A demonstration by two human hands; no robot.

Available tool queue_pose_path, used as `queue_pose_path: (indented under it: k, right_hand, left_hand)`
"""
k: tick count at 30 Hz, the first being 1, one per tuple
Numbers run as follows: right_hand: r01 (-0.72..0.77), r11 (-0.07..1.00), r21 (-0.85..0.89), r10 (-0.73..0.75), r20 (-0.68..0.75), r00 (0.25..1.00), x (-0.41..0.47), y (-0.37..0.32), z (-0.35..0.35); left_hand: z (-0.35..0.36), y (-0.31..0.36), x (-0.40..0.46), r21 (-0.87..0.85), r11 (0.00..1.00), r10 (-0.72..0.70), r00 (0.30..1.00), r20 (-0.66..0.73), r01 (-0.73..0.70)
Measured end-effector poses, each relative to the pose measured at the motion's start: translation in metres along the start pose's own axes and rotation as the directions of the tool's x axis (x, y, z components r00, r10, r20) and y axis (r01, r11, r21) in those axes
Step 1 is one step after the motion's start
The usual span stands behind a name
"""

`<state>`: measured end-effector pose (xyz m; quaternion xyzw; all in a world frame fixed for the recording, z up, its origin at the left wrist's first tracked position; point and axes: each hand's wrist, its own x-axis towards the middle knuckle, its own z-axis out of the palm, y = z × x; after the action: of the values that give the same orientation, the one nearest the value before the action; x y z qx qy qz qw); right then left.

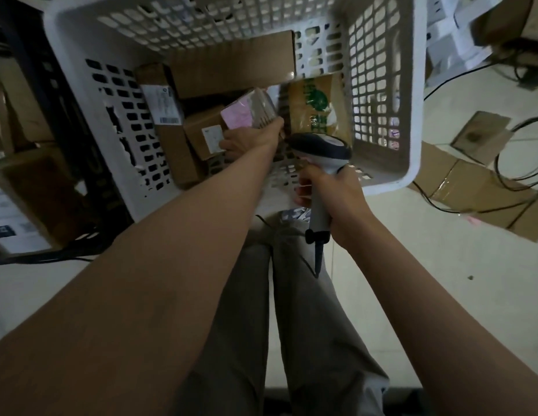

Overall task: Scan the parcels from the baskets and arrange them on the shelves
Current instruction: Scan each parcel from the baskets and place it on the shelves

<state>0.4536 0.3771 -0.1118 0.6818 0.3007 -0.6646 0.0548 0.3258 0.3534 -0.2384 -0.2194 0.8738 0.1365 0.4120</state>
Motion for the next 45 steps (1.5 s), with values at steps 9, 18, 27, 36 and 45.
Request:
queue_pose_path:
  k: [9, 18, 27, 36, 45]
  right_hand:
    - [0.001, 1.0, 0.029, -0.001, -0.015, 1.0, -0.06, -0.021, 0.011]
    - [0.063, 0.998, -0.015, -0.061, 0.089, 0.994, -0.179, -0.067, 0.04]
    - [0.169, 0.983, -0.067, -0.156, 0.159, 0.975, -0.332, -0.118, 0.075]
    - [0.344, 0.913, -0.219, -0.26, 0.336, 0.905, -0.469, -0.157, 0.122]
    - [0.564, 0.735, -0.375, -0.314, 0.549, 0.774, -0.543, -0.175, 0.181]
  left_hand:
    - [-0.092, -0.032, -0.037, -0.092, 0.981, 0.178, 0.98, 0.084, -0.17]
    - [-0.231, -0.063, -0.106, -0.157, 0.952, 0.279, 0.956, 0.086, -0.263]
    - [-0.376, -0.099, -0.204, -0.261, 0.876, 0.429, 0.902, 0.039, -0.406]
    - [-0.517, -0.139, -0.287, -0.363, 0.764, 0.507, 0.844, -0.176, -0.534]
    - [-0.565, -0.174, -0.383, -0.563, 0.591, 0.385, 0.815, -0.433, -0.579]
